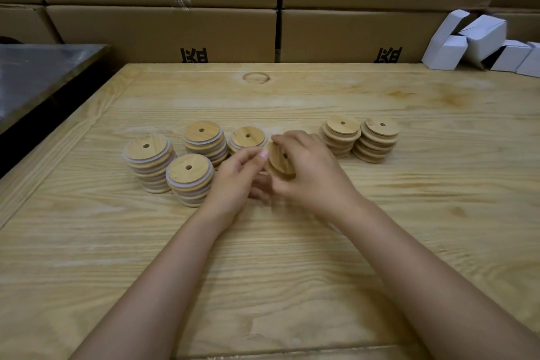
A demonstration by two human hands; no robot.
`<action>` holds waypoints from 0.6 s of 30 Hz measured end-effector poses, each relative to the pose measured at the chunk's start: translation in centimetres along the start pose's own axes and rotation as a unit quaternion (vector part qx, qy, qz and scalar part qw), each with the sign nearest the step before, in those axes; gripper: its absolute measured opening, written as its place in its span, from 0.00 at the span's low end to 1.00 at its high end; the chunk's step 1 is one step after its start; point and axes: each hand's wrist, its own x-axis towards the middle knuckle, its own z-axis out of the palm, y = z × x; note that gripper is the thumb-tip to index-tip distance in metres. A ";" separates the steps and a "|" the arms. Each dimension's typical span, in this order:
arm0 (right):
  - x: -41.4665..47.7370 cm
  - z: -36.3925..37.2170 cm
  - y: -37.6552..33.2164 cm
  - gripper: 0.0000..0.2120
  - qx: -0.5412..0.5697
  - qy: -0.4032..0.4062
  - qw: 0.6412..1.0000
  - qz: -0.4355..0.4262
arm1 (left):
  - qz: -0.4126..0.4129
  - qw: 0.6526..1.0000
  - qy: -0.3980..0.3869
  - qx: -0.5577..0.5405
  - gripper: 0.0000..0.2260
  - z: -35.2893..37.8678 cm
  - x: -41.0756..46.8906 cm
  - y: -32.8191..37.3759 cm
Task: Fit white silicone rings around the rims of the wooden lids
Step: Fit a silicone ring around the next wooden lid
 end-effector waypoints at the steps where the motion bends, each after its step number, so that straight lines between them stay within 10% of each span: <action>1: -0.5 0.4 -0.1 0.27 0.002 0.007 1.000 0.003 | -0.005 1.000 -0.010 -0.003 0.11 -0.1 0.0 0.1; 13: -2.6 -0.5 2.3 0.16 0.040 0.067 0.995 0.064 | -0.030 0.999 -0.010 0.023 0.06 -0.2 0.5 -0.5; 18: -3.2 -2.5 4.8 0.21 -0.073 -0.129 0.977 0.153 | -0.023 0.996 -0.015 0.088 0.06 -0.2 0.7 -1.2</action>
